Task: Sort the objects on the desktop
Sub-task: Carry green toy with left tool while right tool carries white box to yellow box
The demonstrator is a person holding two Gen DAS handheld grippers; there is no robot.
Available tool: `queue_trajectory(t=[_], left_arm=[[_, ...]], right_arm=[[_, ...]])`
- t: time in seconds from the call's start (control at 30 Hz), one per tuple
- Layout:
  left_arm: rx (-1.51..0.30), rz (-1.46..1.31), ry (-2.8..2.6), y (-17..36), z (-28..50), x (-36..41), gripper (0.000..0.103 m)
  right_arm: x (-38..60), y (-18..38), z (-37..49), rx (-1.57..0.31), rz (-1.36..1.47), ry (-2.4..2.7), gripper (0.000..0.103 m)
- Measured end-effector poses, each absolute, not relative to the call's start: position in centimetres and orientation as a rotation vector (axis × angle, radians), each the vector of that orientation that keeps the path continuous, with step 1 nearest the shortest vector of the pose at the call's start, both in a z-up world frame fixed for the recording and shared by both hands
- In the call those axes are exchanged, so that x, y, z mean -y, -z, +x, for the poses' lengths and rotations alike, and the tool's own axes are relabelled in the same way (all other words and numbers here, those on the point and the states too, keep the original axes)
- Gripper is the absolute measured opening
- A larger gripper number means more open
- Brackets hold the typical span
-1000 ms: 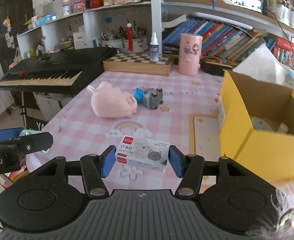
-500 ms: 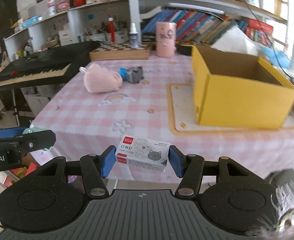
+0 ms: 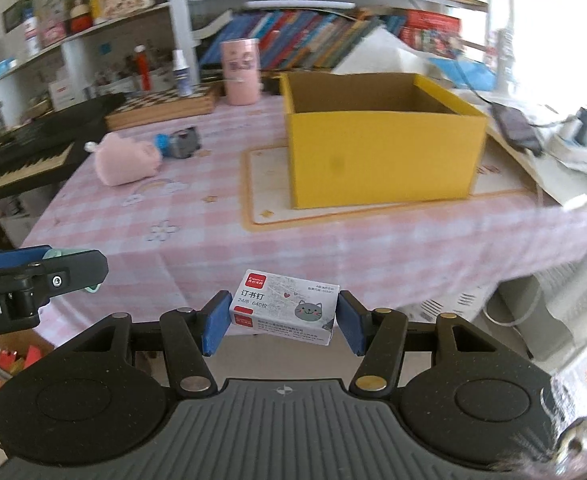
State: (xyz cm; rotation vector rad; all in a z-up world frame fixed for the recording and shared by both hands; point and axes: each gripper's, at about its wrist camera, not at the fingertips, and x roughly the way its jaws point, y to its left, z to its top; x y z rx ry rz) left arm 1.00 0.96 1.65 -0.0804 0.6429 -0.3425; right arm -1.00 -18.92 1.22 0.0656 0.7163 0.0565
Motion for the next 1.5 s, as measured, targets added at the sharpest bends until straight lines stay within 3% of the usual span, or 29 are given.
queue_trajectory(t=[0.97, 1.5], left_arm=[[-0.609, -0.005, 0.491, -2.1, 5.8, 9.5, 0.07], [-0.444, 0.059, 0.458, -5.6, 14.4, 18.0, 0.07]], right_arm=[[29.2, -1.0, 2.3, -0.752, 0.128, 0.099, 0.054], [38.4, -5.5, 10.7, -0.572, 0.12, 0.09, 0.054]])
